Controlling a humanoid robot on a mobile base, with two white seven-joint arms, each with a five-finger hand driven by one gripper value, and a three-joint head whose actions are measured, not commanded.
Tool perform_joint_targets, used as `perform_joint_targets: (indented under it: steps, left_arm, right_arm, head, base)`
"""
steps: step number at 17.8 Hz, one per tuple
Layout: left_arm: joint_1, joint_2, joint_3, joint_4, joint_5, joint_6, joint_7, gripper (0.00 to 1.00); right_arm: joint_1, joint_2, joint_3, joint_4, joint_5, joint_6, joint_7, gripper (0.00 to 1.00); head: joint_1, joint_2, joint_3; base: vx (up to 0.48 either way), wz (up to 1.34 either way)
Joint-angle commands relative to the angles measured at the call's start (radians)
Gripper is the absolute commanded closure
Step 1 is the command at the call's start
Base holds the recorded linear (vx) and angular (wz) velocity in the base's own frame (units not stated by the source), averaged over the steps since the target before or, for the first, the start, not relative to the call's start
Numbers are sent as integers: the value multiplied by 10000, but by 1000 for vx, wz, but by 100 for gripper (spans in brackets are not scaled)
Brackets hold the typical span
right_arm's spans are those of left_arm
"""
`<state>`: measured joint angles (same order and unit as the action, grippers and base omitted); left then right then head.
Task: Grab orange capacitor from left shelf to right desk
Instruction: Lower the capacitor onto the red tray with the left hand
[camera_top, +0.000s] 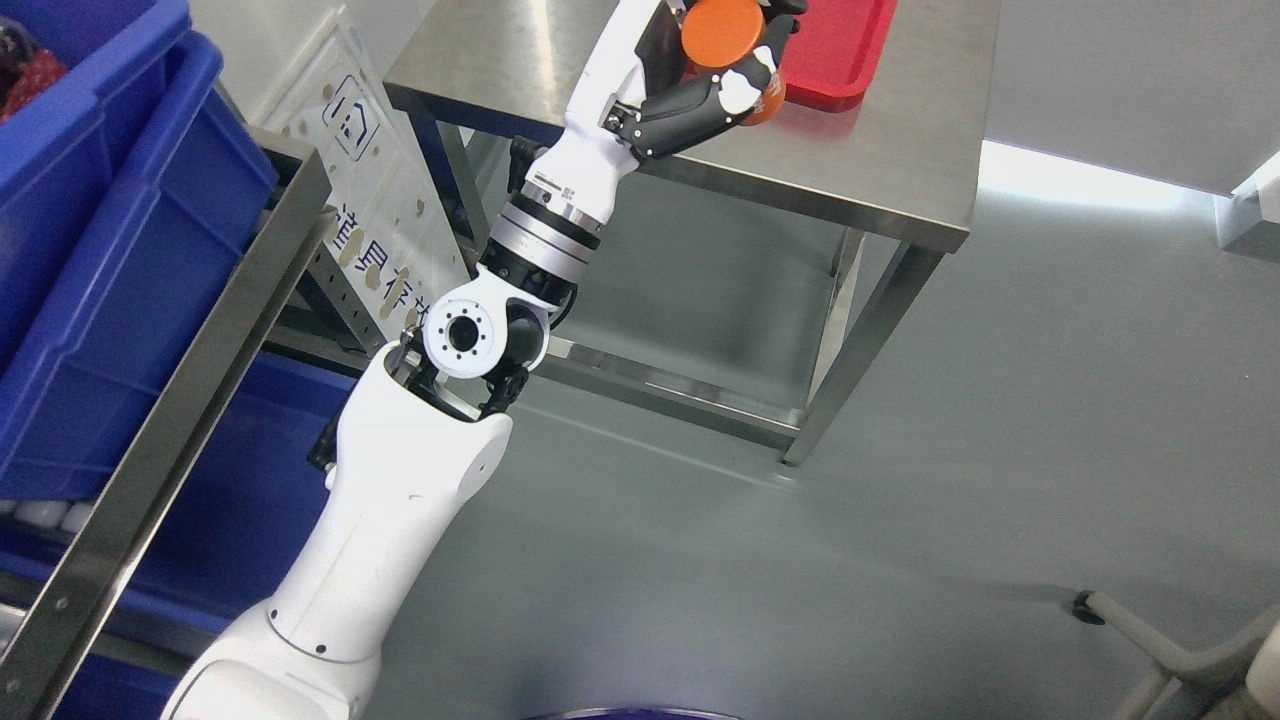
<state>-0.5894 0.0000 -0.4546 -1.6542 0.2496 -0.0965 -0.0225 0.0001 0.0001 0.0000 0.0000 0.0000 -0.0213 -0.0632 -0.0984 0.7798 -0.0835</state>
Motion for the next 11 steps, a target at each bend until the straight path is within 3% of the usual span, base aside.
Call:
perform_joint_targets:
  steps: [1,8,11]
  left_arm:
    - [-733,175,282,1202,81,275,25,98]
    - [-1330,175,174,1386,81,336,-5,98]
    - [-1622,175,6,1601,81,1421,-66,98]
  right_arm:
    - [29,-175,-169,-175,31,-2,3,0]
    - [14,-175,-169,-175,31,-2,3,0]
    - [29,-175,-169,-175,31,-2,3,0]
  head:
    - [0,0,0]
    - [0,0,0]
    - [0,0,0]
  base:
    - [260,-108]
    - [272,-90]
    - [245,-86]
